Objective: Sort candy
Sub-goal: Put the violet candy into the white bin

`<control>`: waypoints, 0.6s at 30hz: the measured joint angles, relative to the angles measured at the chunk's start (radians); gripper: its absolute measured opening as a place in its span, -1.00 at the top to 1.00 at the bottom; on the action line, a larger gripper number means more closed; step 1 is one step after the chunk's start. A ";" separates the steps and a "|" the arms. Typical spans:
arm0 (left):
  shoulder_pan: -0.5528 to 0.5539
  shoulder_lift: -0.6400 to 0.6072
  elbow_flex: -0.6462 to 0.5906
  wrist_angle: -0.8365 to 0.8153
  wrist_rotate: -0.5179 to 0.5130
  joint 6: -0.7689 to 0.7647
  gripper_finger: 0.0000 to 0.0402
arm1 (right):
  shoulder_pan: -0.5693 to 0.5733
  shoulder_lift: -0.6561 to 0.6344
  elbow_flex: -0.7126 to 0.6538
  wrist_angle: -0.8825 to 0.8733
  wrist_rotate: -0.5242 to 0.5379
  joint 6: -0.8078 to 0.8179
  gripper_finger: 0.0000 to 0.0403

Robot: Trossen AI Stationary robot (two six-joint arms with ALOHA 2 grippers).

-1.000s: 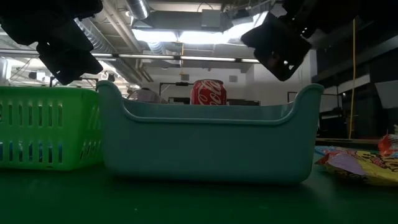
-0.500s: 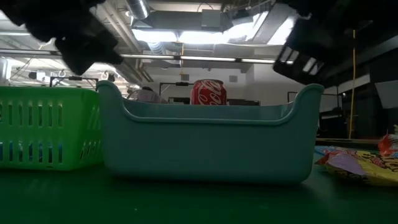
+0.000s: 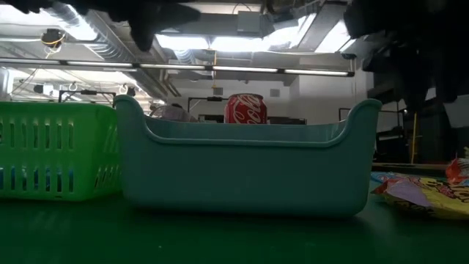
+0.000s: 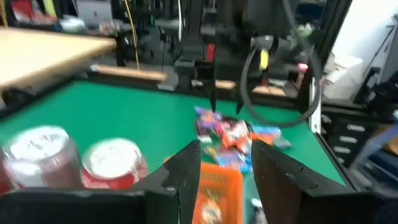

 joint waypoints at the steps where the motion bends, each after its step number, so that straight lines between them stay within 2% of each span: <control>1: 0.010 0.000 0.000 0.019 0.006 0.019 0.35 | 0.000 -0.006 0.000 -0.040 0.034 0.017 0.02; 5: 0.052 0.000 0.000 0.068 0.055 0.074 0.35 | 0.000 -0.013 -0.005 -0.161 0.113 0.081 0.02; 8: 0.075 0.000 0.000 0.070 0.078 0.088 0.35 | 0.000 -0.013 -0.047 -0.197 0.115 0.091 0.02; 18: 0.103 0.000 0.000 0.070 0.080 0.094 0.35 | 0.000 -0.013 -0.228 -0.186 0.004 0.081 0.02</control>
